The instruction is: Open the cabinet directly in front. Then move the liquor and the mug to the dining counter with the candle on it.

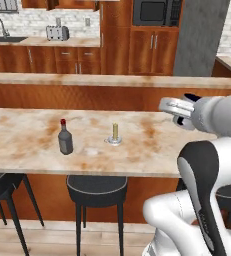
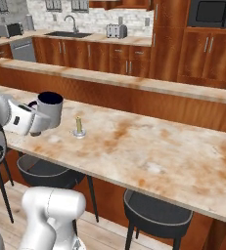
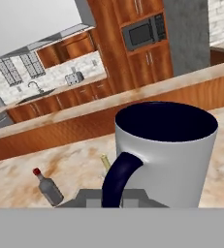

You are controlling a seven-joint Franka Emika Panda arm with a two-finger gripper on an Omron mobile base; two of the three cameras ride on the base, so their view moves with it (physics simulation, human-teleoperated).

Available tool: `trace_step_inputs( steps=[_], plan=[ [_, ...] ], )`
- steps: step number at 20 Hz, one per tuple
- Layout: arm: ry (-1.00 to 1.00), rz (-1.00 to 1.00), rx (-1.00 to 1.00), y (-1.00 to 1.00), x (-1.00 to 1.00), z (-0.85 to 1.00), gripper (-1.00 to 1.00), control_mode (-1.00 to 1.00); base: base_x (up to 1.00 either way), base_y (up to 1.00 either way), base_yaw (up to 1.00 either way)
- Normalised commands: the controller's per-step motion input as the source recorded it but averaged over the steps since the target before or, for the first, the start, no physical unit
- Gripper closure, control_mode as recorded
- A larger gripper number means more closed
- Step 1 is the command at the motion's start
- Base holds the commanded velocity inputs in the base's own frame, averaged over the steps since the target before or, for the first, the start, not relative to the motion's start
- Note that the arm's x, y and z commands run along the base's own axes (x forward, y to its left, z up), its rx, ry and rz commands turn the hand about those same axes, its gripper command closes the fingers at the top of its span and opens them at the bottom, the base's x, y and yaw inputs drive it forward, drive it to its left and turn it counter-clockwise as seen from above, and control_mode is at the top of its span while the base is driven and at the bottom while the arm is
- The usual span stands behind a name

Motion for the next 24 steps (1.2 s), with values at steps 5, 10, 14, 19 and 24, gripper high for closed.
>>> trace_step_inputs(
  steps=[5,10,14,19,24],
  plan=[
    [0.05,0.16,0.00,-0.28,0.18,-0.06,1.00,-1.00,0.00,0.00,0.00],
    [0.15,0.39,-0.02,-0.15,0.01,-0.31,1.00,-1.00,0.00,0.00,0.00],
    [0.24,0.57,-0.09,0.00,0.00,-0.40,1.00,-1.00,0.00,0.00,0.00],
    [0.07,0.14,-0.04,0.00,0.16,-0.22,1.00,-1.00,0.00,0.00,0.00],
    [0.16,0.25,-0.17,0.00,0.44,-0.55,1.00,-1.00,0.00,0.00,0.00]
  ],
)
